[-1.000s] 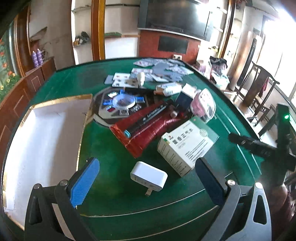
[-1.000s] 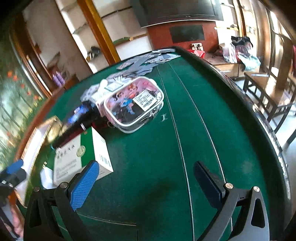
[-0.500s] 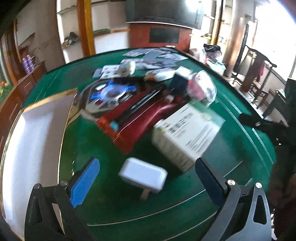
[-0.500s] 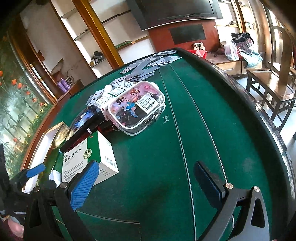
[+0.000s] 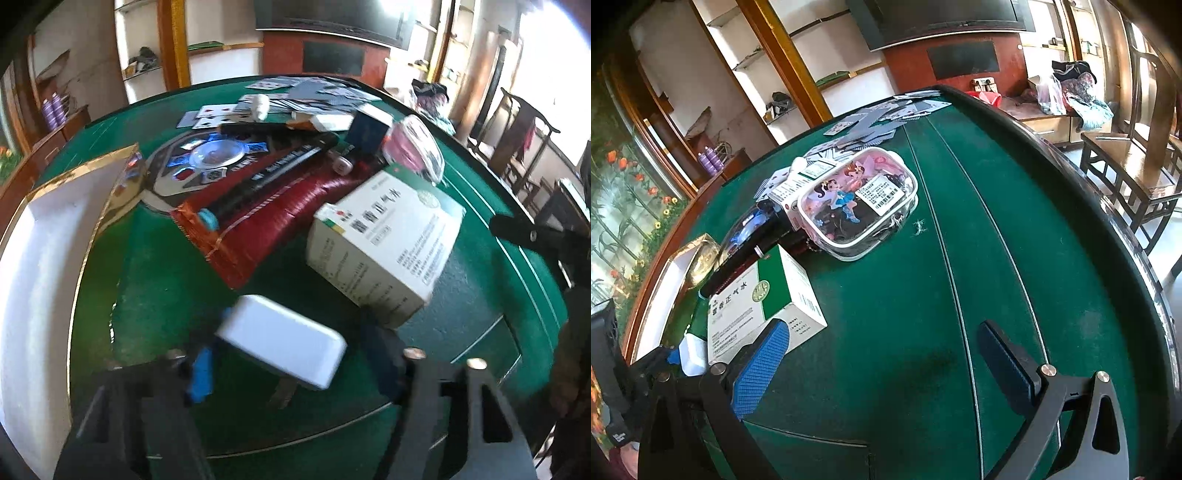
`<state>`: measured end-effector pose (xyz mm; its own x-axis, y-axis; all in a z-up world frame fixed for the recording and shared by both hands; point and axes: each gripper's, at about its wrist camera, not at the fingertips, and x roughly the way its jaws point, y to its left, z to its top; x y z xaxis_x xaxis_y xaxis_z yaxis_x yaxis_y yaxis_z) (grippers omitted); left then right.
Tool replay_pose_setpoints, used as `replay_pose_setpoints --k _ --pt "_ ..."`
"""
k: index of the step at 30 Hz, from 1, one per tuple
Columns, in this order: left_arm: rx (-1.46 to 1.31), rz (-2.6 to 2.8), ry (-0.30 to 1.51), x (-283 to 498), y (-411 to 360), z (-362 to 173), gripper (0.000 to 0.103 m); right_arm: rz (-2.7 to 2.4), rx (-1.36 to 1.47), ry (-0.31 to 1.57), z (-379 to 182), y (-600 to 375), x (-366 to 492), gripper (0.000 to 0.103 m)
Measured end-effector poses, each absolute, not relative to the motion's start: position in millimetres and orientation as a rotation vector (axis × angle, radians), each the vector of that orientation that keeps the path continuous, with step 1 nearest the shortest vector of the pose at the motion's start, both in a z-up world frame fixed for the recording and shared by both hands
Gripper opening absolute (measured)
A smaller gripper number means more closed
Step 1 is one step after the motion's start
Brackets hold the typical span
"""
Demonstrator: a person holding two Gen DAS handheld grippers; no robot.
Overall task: Organize objects
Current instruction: 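Hold the white charger in the left tool while moving the right tool toward the green-and-white medicine box, then grasp the green-and-white medicine box with the right tool and lift it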
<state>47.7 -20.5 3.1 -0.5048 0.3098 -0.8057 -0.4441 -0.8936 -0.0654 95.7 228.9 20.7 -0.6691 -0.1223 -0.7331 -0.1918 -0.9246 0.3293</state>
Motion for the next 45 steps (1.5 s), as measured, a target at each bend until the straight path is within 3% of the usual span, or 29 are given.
replay_pose_setpoints --k 1,13,19,22,26,30,35,45 --pt "-1.238 2.393 0.180 47.3 -24.1 3.9 0.053 2.768 -1.266 0.596 20.2 228.5 95.2 0.103" --pt "-1.168 2.391 -0.143 63.5 -70.5 30.5 0.053 2.768 -1.286 0.509 21.1 219.1 94.2 0.103" --pt "-1.087 2.354 -0.197 90.1 -82.8 49.9 0.053 2.890 -1.331 0.204 38.3 173.0 88.7 0.103" --pt "-1.035 2.362 -0.192 99.7 -88.2 58.9 0.053 2.827 -1.468 0.263 36.5 158.4 72.4 0.103" --pt "-0.999 2.373 -0.186 104.8 -98.6 61.9 0.053 2.805 -1.491 0.483 45.9 152.8 76.1 0.103" --pt "-1.009 2.363 -0.224 100.3 -110.0 56.3 0.053 2.924 -1.324 0.435 82.3 130.0 72.5 0.103" --pt "-1.021 2.363 -0.264 102.0 -118.6 52.0 0.053 2.991 -1.673 0.756 75.9 99.0 5.7 0.103" --pt "-1.013 2.364 -0.285 105.6 -126.3 52.6 0.053 2.684 -2.049 0.649 26.2 65.2 -47.6 0.103"
